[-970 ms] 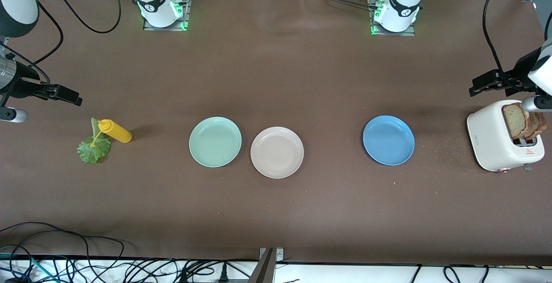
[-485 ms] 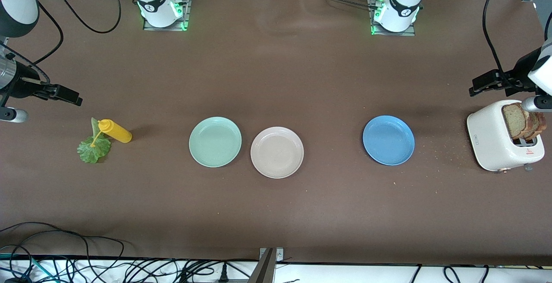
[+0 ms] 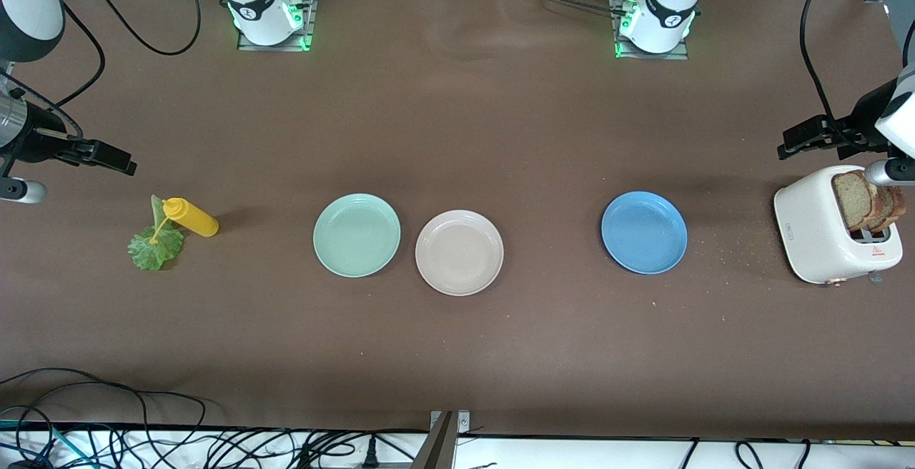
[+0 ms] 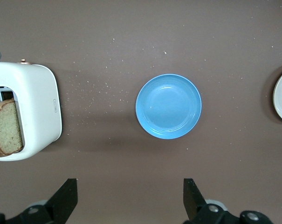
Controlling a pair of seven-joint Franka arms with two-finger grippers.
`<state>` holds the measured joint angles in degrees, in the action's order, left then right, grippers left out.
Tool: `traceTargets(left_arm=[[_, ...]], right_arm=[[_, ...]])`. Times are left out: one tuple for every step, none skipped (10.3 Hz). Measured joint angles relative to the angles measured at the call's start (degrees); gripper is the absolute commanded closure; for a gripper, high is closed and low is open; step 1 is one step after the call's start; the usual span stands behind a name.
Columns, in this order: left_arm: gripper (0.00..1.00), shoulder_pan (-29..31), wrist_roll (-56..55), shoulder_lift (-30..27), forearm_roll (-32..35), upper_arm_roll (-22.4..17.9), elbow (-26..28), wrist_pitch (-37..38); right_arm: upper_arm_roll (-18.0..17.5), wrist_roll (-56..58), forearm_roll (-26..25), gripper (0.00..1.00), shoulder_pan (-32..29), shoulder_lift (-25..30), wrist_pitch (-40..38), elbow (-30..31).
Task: Make sandwich on beige plate with both arms
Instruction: 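Move the left gripper down over the bread slices in the toaster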
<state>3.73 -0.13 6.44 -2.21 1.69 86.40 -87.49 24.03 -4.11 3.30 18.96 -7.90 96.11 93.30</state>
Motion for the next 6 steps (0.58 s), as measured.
traceTargets(left_arm=[[0.00,0.00,0.00,0.03,0.00,0.00,0.00,0.03],[0.00,0.03,0.00,0.17,0.00,0.00,0.00,0.07],[0.00,0.13,0.00,0.39,0.00,-0.13,0.00,0.08],[0.00,0.40,0.00,0.66,0.01,-0.28,0.00,0.08],[0.00,0.85,0.00,0.86,0.08,-0.46,0.00,0.08],[0.00,1.19,0.00,1.03,0.75,-0.75,0.00,0.08]], right_arm=[[0.00,0.00,0.00,0.00,0.00,0.00,0.00,0.00],[0.00,0.00,0.00,0.00,0.00,0.00,0.00,0.00],[0.00,0.01,0.00,0.00,0.00,0.00,0.00,0.00],[0.00,0.08,0.01,0.00,0.00,0.00,0.00,0.00],[0.00,0.21,0.01,0.00,0.00,0.00,0.00,0.00],[0.01,0.30,0.01,0.00,-0.02,0.00,0.00,0.00]])
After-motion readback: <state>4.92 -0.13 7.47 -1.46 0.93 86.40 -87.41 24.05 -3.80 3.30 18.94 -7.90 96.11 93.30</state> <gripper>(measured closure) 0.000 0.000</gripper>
